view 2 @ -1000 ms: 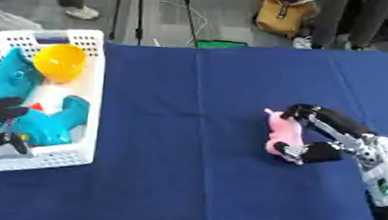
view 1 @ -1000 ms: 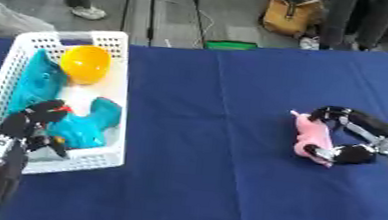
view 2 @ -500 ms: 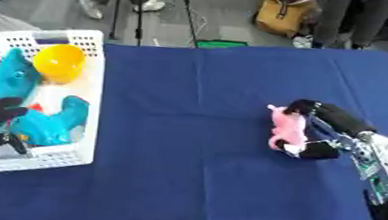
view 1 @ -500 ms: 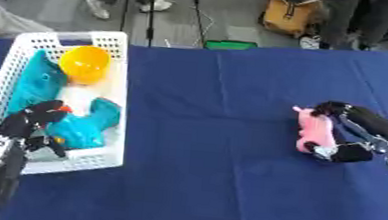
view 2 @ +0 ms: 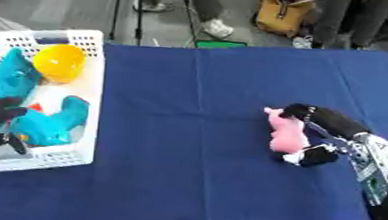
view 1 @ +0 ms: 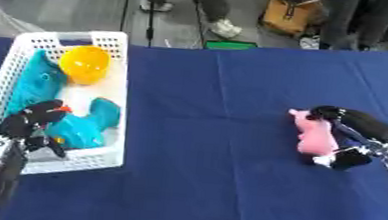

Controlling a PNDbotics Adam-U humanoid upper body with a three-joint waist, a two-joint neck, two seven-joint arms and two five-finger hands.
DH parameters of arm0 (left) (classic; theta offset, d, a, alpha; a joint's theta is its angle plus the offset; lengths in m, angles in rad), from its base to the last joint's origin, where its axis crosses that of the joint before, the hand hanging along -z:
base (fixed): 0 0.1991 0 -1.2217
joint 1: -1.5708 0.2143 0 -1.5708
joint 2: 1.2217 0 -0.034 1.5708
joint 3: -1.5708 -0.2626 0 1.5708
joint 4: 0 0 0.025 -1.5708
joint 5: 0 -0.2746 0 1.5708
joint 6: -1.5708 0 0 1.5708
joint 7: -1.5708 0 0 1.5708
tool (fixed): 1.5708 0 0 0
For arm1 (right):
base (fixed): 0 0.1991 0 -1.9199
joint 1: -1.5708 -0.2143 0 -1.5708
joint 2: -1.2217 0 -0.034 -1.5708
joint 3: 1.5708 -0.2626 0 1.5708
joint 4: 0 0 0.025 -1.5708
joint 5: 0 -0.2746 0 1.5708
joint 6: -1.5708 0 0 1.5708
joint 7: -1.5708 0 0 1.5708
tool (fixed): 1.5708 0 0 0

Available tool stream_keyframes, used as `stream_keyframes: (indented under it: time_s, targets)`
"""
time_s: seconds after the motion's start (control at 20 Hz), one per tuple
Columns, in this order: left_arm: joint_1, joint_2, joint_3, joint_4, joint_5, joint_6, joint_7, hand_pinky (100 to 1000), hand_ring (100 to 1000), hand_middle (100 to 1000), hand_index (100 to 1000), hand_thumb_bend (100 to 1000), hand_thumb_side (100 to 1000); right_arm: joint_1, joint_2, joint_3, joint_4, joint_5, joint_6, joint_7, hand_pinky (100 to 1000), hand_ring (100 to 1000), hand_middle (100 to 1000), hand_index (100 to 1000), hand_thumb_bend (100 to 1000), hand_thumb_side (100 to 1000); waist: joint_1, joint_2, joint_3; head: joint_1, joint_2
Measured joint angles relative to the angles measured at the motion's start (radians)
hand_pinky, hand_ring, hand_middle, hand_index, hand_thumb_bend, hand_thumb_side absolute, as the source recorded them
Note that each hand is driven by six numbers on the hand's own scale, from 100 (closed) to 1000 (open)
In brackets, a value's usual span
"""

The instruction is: Pick up objects on the table and place them in the box.

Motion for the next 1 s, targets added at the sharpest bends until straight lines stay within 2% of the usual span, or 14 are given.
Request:
stream_keyframes:
  time_s: [0.05, 0.2, 0.35, 0.45, 0.5, 0.55, 0.65, 0.7, 0.8, 0.85, 0.9, 1.0]
  targets:
    - [0.000, 0.000, 0.000, 0.000, 0.000, 0.000, 0.000, 449, 861, 836, 737, 280, 1000, -0.001, 0.000, 0.000, 0.000, 0.002, -0.002, 0.006, 436, 677, 869, 874, 418, 100, -0.001, -0.001, 0.000, 0.000, 0.000]
    - [0.000, 0.000, 0.000, 0.000, 0.000, 0.000, 0.000, 449, 861, 836, 737, 280, 1000, -0.007, 0.000, 0.005, 0.001, 0.020, -0.001, 0.023, 399, 648, 869, 874, 392, 100, -0.001, -0.001, 0.001, 0.000, 0.000]
    - [0.000, 0.000, 0.000, 0.000, 0.000, 0.001, -0.001, 449, 861, 836, 737, 280, 1000, -0.008, 0.000, 0.006, 0.001, 0.033, 0.002, 0.030, 287, 573, 849, 855, 309, 100, -0.001, -0.001, 0.001, 0.000, 0.000]
    - [0.000, 0.000, 0.000, 0.000, 0.000, 0.001, -0.001, 449, 861, 836, 737, 280, 1000, -0.008, 0.000, 0.006, 0.003, 0.037, 0.004, 0.028, 181, 488, 786, 794, 223, 100, -0.001, -0.001, 0.001, 0.000, 0.000]
    - [0.000, 0.000, 0.000, 0.000, 0.000, 0.001, -0.001, 449, 861, 837, 737, 280, 1000, -0.008, 0.000, 0.006, 0.005, 0.037, 0.007, 0.025, 122, 422, 705, 740, 201, 100, -0.001, -0.001, 0.001, 0.000, 0.000]
    - [0.000, 0.000, 0.000, 0.000, 0.000, 0.001, -0.002, 450, 861, 837, 737, 280, 1000, -0.008, 0.001, 0.006, 0.007, 0.037, 0.012, 0.019, 100, 388, 666, 727, 200, 100, -0.001, -0.001, 0.001, 0.000, 0.000]
    - [0.000, 0.000, 0.000, 0.000, 0.002, 0.001, -0.002, 450, 861, 837, 737, 280, 1000, -0.007, 0.002, 0.006, 0.012, 0.028, 0.025, 0.003, 100, 332, 598, 682, 143, 100, 0.000, -0.001, 0.001, 0.000, 0.000]
    - [0.000, 0.000, 0.000, 0.000, 0.003, 0.001, -0.002, 450, 861, 837, 737, 279, 1000, -0.007, 0.002, 0.006, 0.014, 0.024, 0.031, -0.006, 100, 327, 561, 653, 146, 100, 0.001, -0.001, 0.001, 0.000, 0.000]
    - [0.000, 0.000, 0.000, 0.000, 0.004, 0.001, -0.002, 450, 861, 837, 737, 279, 1000, -0.006, 0.002, 0.006, 0.019, 0.014, 0.040, -0.025, 100, 329, 541, 637, 135, 100, 0.002, -0.001, 0.001, 0.000, 0.000]
    - [0.000, 0.000, 0.000, 0.000, 0.004, 0.001, -0.002, 450, 861, 837, 737, 286, 1000, -0.004, 0.003, 0.006, 0.020, 0.009, 0.045, -0.032, 100, 331, 527, 625, 100, 100, 0.003, -0.001, 0.000, 0.000, 0.000]
    - [0.000, 0.000, 0.000, 0.000, 0.004, 0.001, -0.002, 450, 861, 837, 737, 279, 1000, -0.003, 0.003, 0.006, 0.021, 0.003, 0.048, -0.039, 100, 329, 524, 618, 131, 100, 0.004, -0.001, 0.000, 0.000, 0.000]
    - [0.000, 0.000, 0.000, 0.000, 0.004, 0.001, -0.002, 450, 861, 837, 737, 279, 1000, -0.002, 0.004, 0.005, 0.025, -0.014, 0.052, -0.047, 100, 324, 517, 599, 123, 100, 0.004, -0.001, -0.003, 0.000, 0.000]
